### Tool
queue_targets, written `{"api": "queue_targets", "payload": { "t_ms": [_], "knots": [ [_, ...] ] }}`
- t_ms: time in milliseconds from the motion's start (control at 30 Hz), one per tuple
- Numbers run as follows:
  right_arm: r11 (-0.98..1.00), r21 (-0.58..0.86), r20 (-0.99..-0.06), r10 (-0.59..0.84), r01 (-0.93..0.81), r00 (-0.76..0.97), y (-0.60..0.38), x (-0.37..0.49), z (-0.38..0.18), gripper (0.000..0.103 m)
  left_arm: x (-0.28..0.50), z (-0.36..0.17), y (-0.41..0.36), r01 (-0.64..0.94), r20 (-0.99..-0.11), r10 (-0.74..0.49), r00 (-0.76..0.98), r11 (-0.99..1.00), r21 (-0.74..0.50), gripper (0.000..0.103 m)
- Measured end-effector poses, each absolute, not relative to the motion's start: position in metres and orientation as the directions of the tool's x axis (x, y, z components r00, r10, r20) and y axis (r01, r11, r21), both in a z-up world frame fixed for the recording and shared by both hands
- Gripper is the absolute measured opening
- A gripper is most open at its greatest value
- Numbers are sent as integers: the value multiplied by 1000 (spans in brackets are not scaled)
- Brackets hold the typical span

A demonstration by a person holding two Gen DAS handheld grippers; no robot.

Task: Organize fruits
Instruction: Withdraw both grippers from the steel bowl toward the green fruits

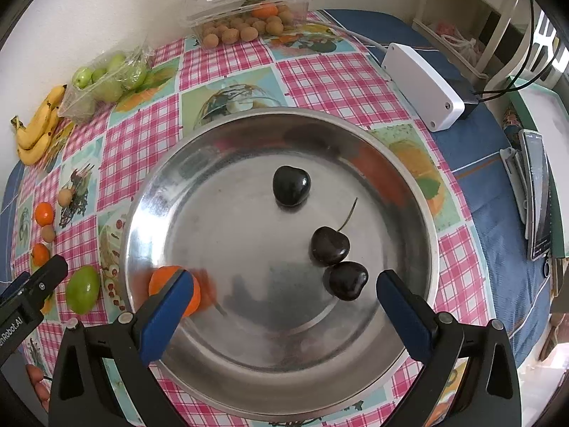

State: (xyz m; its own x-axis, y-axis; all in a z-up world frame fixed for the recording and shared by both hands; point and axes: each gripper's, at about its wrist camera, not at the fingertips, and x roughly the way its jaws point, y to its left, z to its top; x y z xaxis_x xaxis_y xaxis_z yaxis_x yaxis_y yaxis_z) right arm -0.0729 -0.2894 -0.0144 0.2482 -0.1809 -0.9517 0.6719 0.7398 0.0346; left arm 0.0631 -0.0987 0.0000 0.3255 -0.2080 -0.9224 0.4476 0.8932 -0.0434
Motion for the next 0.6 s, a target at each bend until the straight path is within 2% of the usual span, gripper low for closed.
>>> {"api": "queue_targets", "payload": {
  "t_ms": [600],
  "knots": [
    [761, 35, -948, -179, 647, 262, -266, -61, -5, 102, 87, 19, -45, 404, -894, -171, 414, 915, 13, 103]
  ]
}}
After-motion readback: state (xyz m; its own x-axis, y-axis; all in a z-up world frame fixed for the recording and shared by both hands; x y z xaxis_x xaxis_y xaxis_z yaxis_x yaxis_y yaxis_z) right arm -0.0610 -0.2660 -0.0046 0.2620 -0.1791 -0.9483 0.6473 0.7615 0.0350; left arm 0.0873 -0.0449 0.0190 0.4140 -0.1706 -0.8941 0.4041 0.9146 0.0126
